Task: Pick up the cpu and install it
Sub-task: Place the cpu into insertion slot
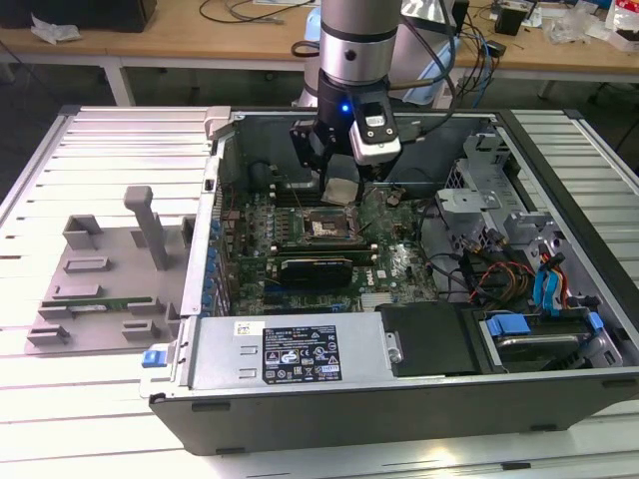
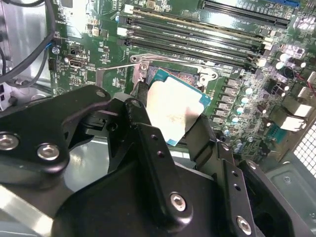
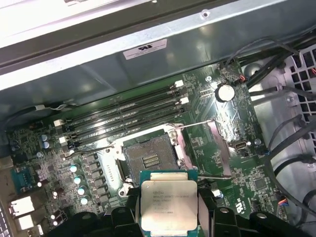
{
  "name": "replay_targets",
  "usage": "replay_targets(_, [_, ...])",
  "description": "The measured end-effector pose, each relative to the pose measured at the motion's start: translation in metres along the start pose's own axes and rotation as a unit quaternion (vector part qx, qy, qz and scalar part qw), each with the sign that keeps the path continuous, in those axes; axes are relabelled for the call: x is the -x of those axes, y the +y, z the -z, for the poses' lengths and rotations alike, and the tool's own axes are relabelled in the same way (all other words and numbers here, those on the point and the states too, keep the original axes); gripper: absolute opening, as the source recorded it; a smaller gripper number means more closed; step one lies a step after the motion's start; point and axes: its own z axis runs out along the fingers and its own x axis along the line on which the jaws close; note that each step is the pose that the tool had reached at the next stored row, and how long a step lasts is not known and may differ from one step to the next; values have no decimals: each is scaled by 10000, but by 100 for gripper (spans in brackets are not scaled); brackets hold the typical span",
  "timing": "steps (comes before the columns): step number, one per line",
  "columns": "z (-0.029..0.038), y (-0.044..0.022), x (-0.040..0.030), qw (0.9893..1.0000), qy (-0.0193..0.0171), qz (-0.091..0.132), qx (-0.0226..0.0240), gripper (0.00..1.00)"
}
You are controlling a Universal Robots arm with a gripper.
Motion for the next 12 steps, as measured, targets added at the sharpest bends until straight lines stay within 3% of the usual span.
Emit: replay_targets(12, [0,0,0,9992,-3,-401,-8,55])
